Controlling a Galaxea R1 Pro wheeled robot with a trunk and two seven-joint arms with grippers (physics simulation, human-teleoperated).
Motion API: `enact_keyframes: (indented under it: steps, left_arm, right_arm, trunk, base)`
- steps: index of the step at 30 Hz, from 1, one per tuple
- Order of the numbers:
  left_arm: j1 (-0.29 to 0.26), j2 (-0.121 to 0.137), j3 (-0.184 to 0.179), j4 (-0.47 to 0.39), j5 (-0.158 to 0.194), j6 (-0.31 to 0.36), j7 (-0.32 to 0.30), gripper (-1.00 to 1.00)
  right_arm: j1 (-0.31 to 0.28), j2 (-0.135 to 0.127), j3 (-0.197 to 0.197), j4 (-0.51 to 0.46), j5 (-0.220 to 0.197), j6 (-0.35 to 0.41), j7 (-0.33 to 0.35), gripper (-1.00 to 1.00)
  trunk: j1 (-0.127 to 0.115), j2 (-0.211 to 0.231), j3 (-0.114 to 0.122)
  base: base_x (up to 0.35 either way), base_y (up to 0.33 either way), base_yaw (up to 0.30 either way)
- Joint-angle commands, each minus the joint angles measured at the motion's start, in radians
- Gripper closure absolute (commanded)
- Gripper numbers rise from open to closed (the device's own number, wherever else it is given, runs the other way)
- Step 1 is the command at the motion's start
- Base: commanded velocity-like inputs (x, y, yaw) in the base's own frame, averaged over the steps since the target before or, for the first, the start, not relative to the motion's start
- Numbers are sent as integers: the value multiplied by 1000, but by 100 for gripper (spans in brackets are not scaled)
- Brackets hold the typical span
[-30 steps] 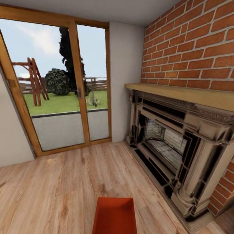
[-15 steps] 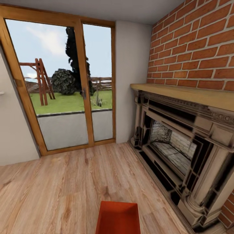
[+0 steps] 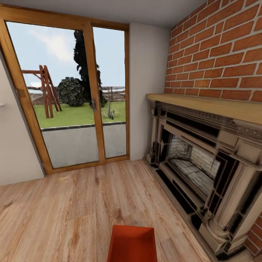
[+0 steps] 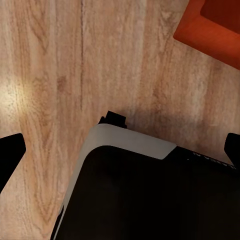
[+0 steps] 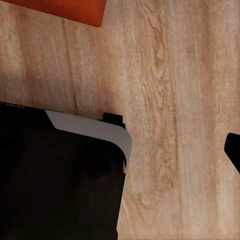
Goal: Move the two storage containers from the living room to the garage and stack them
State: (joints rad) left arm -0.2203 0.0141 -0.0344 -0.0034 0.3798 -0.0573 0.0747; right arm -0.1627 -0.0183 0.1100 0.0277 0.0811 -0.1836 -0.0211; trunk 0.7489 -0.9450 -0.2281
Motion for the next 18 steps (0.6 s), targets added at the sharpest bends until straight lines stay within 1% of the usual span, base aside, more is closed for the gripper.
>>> enact_keyframes:
  steps: [1,7,11,18]
  left_arm:
    - [-1,0,-4,0,5,-3,2,-100]
    - [-1,0,-4,0,4,-3,2,-100]
    - [-1,1,-4,0,4,-3,2,-100]
    - [-1,1,-3,0,5,-3,2,-100]
  right_arm:
    - [-1,0,2,3,9,-5,-2,-100]
    - [-1,1,-1,3,5,-6,-3,-100]
    - [-1,-1,-3,3,-1,-5,-3,-100]
    - [-1,-1,-3,3,2,-6,-3,-100]
  trunk:
    - [0,-1,-1]
    - [0,-1,-3]
    - [0,-1,-8]
    - [0,-1,-19]
  base:
    - [0,0,0]
    - [0,0,0]
    - [0,0,0]
    - [0,0,0]
